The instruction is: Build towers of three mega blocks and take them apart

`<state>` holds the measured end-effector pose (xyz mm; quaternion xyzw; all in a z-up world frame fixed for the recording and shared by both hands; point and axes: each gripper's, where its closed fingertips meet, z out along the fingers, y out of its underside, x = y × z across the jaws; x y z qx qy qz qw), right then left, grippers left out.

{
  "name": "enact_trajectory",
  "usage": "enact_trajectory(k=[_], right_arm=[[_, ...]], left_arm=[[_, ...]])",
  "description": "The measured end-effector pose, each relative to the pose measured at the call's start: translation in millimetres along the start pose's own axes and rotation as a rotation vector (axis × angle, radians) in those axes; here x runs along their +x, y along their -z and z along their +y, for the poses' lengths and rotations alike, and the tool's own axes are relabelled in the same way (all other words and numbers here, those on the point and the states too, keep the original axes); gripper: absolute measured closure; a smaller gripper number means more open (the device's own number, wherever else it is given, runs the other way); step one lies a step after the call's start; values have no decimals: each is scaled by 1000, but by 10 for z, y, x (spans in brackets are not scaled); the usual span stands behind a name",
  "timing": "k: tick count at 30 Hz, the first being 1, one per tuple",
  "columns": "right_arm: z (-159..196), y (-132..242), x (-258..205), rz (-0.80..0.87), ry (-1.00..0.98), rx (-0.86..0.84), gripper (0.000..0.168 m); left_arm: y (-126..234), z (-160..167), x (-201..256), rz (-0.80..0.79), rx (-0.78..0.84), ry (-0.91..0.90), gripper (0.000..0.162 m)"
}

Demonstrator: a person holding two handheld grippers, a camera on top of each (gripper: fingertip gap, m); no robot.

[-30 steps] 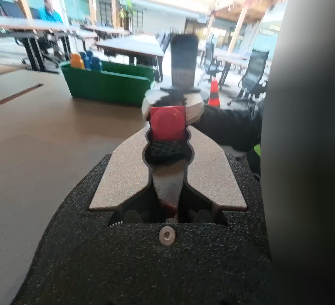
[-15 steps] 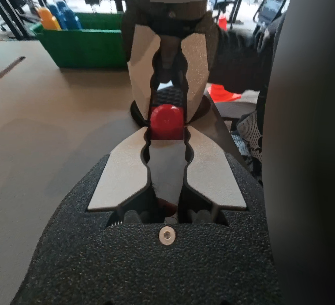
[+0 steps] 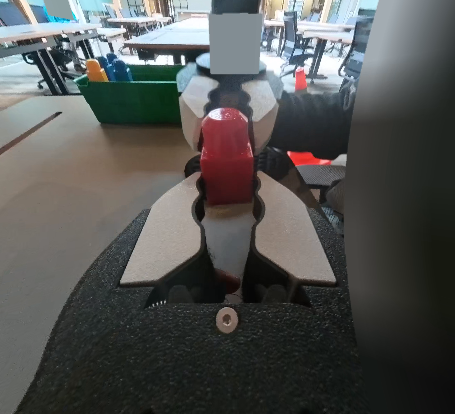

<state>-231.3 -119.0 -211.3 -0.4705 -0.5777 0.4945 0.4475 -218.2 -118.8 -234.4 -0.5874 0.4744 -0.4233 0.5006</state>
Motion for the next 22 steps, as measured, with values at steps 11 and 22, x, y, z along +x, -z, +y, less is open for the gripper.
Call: enact_trajectory(k=[11,22], right_arm=[[268,12,-56,-131,116,-740,126],[461,-38,155,-136,223,-968,136]], left_arm=[[-73,312,-42,-65,-198,-69,126],[286,392,-382,-214,-186,-110,92]])
